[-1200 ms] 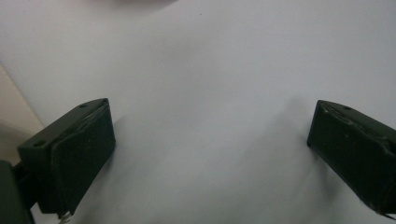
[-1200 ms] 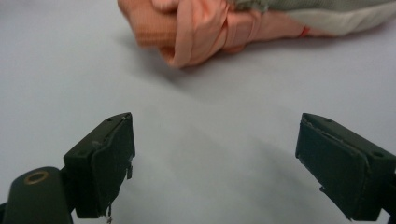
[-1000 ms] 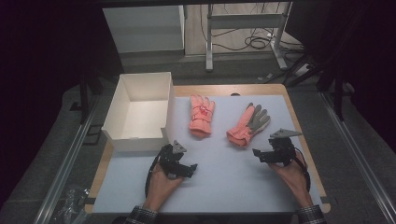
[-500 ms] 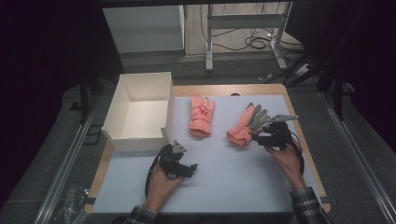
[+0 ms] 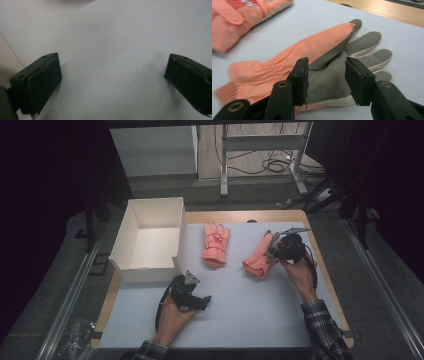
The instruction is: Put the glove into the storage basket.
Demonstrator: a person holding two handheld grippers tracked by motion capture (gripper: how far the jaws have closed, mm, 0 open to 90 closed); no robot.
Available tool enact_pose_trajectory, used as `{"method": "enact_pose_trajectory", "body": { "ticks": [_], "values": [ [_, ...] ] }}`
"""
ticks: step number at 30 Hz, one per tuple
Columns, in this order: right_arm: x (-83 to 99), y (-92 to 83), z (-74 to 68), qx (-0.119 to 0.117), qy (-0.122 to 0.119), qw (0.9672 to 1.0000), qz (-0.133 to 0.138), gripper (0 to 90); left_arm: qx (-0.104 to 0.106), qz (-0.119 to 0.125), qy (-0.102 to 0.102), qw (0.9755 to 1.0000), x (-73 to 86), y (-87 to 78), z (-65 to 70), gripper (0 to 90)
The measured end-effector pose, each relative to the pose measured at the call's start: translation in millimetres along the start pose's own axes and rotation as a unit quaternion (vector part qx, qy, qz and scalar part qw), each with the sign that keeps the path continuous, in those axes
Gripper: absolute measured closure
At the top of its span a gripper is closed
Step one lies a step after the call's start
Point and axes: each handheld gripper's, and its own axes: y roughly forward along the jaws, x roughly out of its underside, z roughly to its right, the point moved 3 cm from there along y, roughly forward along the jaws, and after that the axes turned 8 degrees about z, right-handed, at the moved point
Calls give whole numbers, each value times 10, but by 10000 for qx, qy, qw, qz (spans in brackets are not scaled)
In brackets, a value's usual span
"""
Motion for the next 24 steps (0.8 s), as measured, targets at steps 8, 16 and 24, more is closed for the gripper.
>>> {"method": "enact_pose_trajectory", "body": {
  "ticks": [8, 16, 24],
  "values": [
    [84, 228, 99, 254, 124, 9993, -241, 410, 0, 3, -4, 10000, 0, 1, 0, 9],
    [205, 301, 96, 269, 442, 9984, -217, 567, -4, 22, -27, 10000, 0, 4, 4, 9],
    [184, 266, 21, 376, 321, 9984, -277, 810, 0, 2, -3, 10000, 0, 1, 0, 9]
  ]
}}
